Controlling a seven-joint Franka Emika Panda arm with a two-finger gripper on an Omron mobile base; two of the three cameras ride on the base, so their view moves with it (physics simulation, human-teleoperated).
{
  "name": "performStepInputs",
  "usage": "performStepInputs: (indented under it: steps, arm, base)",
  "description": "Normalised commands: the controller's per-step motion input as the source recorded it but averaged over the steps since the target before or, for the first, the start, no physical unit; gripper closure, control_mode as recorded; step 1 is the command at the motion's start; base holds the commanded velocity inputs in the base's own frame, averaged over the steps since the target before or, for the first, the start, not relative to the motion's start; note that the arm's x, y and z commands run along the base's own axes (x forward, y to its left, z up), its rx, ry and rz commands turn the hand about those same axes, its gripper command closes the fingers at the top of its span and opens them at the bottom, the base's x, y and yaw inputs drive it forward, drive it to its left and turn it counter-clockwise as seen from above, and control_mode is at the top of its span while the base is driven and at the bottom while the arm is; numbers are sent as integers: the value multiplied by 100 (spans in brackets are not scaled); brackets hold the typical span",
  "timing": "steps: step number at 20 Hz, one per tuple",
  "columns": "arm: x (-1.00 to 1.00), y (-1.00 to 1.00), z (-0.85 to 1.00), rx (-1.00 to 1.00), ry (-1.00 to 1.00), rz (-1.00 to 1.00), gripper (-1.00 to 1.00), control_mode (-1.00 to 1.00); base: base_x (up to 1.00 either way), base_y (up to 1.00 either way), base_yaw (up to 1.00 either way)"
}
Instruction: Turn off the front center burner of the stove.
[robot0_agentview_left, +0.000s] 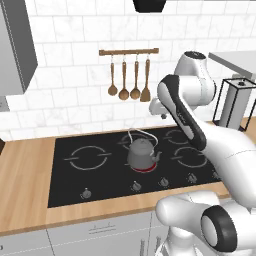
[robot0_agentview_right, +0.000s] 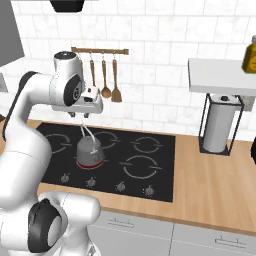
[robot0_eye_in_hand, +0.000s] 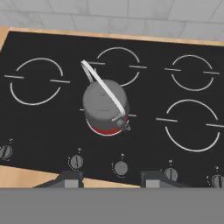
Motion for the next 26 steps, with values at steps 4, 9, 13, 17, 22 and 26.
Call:
performStepInputs:
  steps: [4,9,13,17,22,26]
  arm:
    - [-44,1,-23,0,5,0,-100,-100]
    - [-58,35,-83,-2,14,0,-100,-100]
    - [-32,57,-100,-4,19,5,-100,-100]
    - [-22,55,-100,-1,21,5,-100,-100]
    - [26,65,-96,-8,27,10,-100,-100]
    - [30,5,-42,-4,-11,1,-100,-100]
  base:
    - [0,0,0]
    - [0,0,0]
    - [0,0,0]
    - [0,0,0]
    - [0,0,0]
    - [0,0,0]
